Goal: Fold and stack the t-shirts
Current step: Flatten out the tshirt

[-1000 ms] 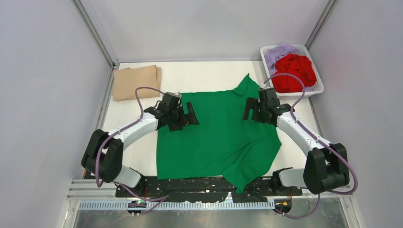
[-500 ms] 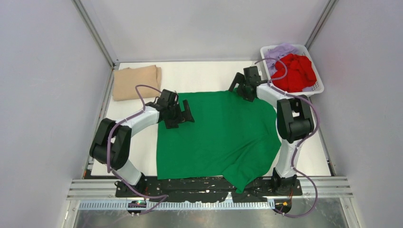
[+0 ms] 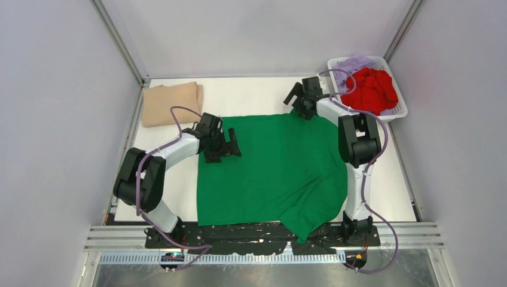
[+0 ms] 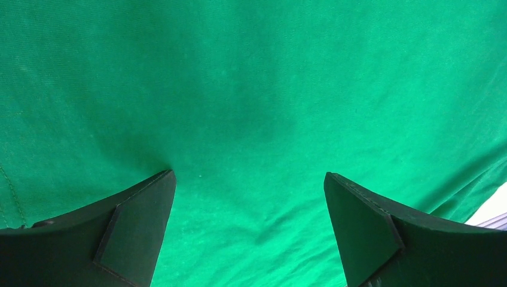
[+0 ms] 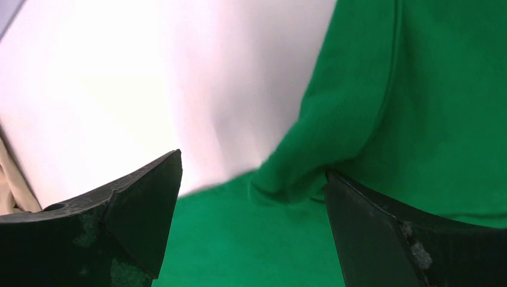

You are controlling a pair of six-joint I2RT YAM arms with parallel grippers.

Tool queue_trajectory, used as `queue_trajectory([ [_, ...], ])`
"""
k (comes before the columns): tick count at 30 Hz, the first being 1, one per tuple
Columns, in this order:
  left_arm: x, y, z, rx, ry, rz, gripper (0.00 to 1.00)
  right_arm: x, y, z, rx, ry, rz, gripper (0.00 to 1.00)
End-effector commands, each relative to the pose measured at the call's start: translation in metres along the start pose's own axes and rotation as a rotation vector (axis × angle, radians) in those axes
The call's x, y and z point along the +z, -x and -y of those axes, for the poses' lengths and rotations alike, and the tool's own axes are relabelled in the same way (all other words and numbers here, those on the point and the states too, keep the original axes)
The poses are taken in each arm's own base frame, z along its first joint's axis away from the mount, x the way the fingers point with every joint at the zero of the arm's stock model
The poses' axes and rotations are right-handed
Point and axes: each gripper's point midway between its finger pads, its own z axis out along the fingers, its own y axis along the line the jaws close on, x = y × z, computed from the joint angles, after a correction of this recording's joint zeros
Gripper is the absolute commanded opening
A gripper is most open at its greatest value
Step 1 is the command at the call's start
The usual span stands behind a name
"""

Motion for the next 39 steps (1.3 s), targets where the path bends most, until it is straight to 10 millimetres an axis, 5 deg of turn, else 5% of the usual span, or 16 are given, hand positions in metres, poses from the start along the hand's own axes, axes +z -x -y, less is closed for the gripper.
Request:
queue_trajectory([
  [1,0.003,-0.004,-0.008,0.026,0.016,-0.022,0.99,0.011,0.043,-0.039,0.020,0.107,0.110,0.95],
  [6,0.004,-0.004,-0.010,0.024,0.024,-0.028,1.00,0.036,0.073,-0.066,-0.038,0.147,0.161,0.96],
  [9,0.003,-0.002,-0.009,0.028,0.024,-0.024,0.99,0.044,0.092,-0.099,-0.107,0.241,0.173,0.95],
  [14,-0.003,0.005,-0.007,0.036,0.030,-0.003,1.00,0.015,0.122,-0.132,-0.224,0.327,0.249,0.95],
  [19,-0.009,0.017,0.002,0.040,0.009,0.038,1.00,-0.021,0.122,-0.113,-0.322,0.261,0.265,0.95],
  [24,-0.009,0.016,0.001,0.042,0.012,0.036,0.99,-0.034,0.081,-0.067,-0.305,0.164,0.171,0.95],
  [33,-0.010,0.015,0.000,0.045,0.012,0.034,1.00,-0.014,0.035,-0.024,-0.218,0.053,0.037,0.95],
  [39,-0.007,0.016,-0.001,0.045,0.018,0.031,1.00,0.009,0.030,-0.030,-0.210,0.072,0.010,0.95],
])
